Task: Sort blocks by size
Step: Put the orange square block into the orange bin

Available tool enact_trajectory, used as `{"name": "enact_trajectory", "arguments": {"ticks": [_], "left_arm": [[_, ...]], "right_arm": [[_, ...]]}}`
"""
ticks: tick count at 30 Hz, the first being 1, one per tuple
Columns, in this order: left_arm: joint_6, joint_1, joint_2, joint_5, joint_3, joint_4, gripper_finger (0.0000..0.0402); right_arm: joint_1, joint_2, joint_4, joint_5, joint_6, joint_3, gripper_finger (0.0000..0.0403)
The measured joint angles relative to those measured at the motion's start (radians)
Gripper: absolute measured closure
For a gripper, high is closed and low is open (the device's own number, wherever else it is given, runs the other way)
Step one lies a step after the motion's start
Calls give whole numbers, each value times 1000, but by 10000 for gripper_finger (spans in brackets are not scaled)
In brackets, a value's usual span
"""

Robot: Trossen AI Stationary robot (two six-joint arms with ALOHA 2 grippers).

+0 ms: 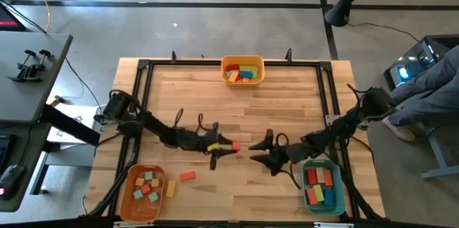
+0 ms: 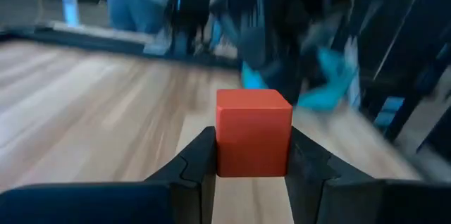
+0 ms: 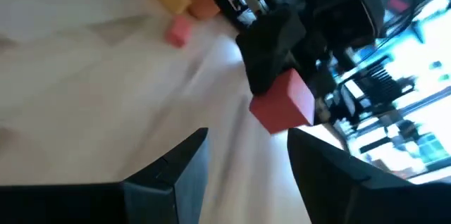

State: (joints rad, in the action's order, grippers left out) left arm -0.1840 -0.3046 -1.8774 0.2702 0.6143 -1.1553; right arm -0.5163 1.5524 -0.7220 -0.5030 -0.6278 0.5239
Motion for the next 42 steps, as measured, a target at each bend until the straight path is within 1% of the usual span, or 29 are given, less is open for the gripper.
{"name": "enact_trajectory", "arguments": {"ticks": [4, 6, 8, 11, 14, 17, 19, 20, 21, 22, 23, 25, 28, 29, 31, 33, 36, 39, 42], "left_arm": [[-86, 39, 1, -80, 1, -151, 300], [-118, 50, 1, -112, 1, -200, 300], [-134, 57, 1, -126, 1, -220, 299], [-160, 63, 1, -130, 1, -227, 299], [-170, 64, 1, -129, 1, -242, 298], [-124, 64, 24, -126, -1, -228, 298], [-70, 61, 81, -127, -1, -148, 300], [-41, 56, 127, -123, 1, -65, 301], [-7, 48, 179, -103, 7, 64, 302], [32, 38, 233, -67, 24, 234, 303], [66, 22, 285, -10, 55, 430, 303], [97, -18, 378, 127, 160, 899, 304], [32, -82, 414, 292, 359, 1460, 304], [-6, -101, 412, 320, 418, 1607, 304], [-87, -135, 395, 333, 528, 1814, 304], [-184, -167, 376, 309, 600, 1980, 304], [-330, -220, 337, 200, 650, 2143, 304], [-472, -280, 297, 36, 653, 2267, 304], [-664, -340, 253, -151, 653, 2377, 304]], "right_arm": [[22, 0, 7, 0, -188, 72, 215], [24, 0, 24, -22, -295, 112, 215], [23, 0, 39, -77, -401, 152, 215], [16, 0, 46, -208, -518, 210, 215], [15, 0, 112, -286, -551, 260, 214], [18, -4, 237, -291, -523, 306, 211], [20, -4, 326, -283, -432, 327, 210], [26, -4, 368, -263, -362, 329, 210], [34, -4, 398, -232, -278, 330, 210], [45, -3, 423, -186, -189, 332, 210], [56, -3, 445, -148, -107, 331, 210], [83, -3, 463, -97, 22, 313, 210], [119, -3, 468, -80, 117, 280, 210], [129, -3, 465, -76, 133, 271, 210], [148, -3, 461, -63, 154, 256, 210], [160, -3, 443, -34, 157, 244, 210], [175, -3, 418, -1, 134, 233, 210], [185, -3, 411, 15, 115, 232, 210], [199, -3, 403, 39, 65, 232, 210]]}}
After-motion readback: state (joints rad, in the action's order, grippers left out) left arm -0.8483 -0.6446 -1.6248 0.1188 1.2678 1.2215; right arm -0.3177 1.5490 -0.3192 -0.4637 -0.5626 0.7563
